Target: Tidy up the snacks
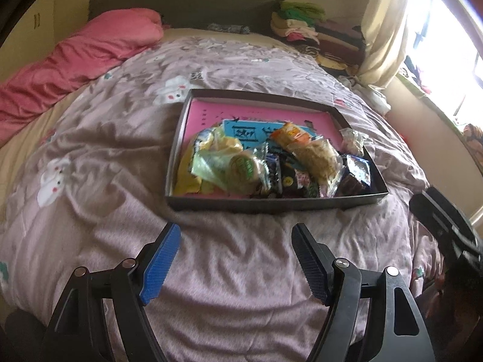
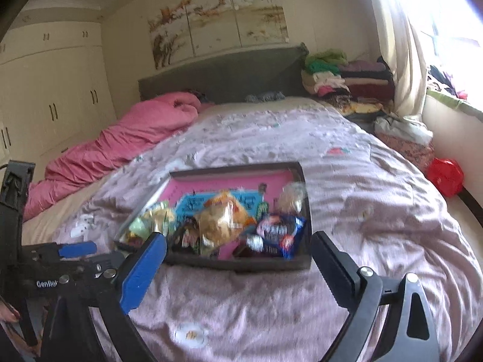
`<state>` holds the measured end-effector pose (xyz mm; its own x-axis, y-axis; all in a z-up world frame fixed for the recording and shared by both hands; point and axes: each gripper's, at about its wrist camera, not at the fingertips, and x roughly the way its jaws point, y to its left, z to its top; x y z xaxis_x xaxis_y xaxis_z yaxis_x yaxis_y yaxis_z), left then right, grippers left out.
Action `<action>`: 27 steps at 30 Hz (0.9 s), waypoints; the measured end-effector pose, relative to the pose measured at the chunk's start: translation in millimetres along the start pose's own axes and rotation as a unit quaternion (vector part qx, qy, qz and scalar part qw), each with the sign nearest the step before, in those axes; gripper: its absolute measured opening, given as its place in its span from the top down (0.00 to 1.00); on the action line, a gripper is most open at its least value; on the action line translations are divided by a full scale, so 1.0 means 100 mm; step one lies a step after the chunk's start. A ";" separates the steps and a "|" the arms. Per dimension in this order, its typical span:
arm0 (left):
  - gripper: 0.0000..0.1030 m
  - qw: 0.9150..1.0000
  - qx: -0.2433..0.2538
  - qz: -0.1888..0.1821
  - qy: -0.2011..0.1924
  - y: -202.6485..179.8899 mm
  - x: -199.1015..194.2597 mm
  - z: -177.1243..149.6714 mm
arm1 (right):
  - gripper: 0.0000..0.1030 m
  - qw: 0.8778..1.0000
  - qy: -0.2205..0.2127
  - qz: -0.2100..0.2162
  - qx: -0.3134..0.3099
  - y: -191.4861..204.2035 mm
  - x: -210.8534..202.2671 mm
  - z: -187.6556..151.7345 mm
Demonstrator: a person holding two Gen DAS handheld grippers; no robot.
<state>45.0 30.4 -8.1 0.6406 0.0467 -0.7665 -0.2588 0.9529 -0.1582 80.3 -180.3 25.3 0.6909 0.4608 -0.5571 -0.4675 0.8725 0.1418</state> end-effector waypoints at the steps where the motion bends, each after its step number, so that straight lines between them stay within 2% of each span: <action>1: 0.25 1.000 -0.005 0.001 0.001 0.02 -0.01 -0.03 | 0.06 1.000 0.005 -0.004 0.001 0.01 -0.01 -0.02; 8: 0.25 1.000 -0.004 0.004 0.012 0.03 -0.07 -0.18 | 0.06 0.999 0.042 -0.024 0.001 0.09 -0.08 -0.22; 16: 0.25 1.000 0.002 0.000 0.021 0.02 -0.12 -0.28 | 0.06 0.995 0.086 -0.030 0.032 0.13 -0.09 -0.34; 27: 0.25 1.000 -0.002 0.005 0.019 0.05 -0.14 -0.29 | 0.06 0.995 0.095 -0.033 0.008 0.21 -0.06 -0.38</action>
<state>13.4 25.9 -16.5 0.6091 0.0452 -0.7918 -0.2679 0.9514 -0.1517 45.3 -170.7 0.9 0.6026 0.3638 -0.7103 -0.4138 0.9035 0.1116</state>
